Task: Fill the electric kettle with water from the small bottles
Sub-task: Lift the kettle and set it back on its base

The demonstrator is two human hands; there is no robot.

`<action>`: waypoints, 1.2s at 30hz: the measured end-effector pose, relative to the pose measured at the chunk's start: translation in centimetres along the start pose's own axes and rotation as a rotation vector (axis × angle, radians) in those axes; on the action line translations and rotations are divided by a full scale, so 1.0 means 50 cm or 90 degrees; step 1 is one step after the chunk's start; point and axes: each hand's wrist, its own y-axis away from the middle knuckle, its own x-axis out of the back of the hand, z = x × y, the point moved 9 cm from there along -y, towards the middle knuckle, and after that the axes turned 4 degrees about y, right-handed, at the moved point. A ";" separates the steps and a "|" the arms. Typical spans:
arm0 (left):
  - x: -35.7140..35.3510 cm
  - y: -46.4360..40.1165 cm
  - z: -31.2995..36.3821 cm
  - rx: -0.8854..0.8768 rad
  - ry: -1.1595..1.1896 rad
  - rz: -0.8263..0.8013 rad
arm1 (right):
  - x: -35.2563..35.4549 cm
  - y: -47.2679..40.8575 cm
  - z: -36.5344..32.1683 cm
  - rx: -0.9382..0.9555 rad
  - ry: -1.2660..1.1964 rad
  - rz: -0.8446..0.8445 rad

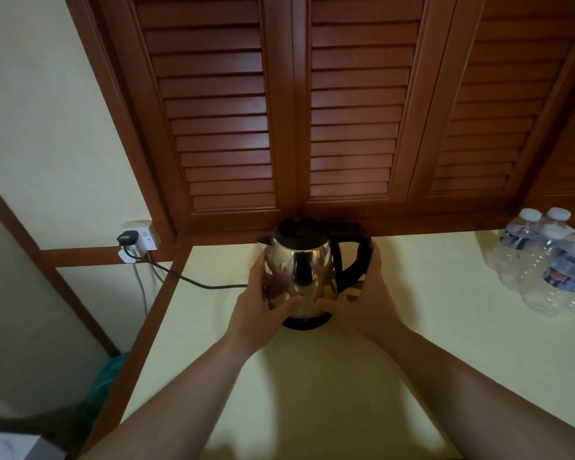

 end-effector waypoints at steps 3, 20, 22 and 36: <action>0.002 0.013 -0.002 -0.004 -0.008 0.014 | 0.001 0.008 0.001 -0.010 -0.002 -0.009; 0.018 0.026 0.001 0.041 -0.046 0.040 | 0.060 -0.037 -0.078 0.051 0.116 -0.031; 0.018 0.026 0.005 0.048 -0.057 0.039 | 0.058 -0.040 -0.080 0.052 0.131 -0.047; 0.025 0.043 0.014 0.084 -0.142 0.046 | 0.053 0.012 -0.003 -0.107 0.107 -0.129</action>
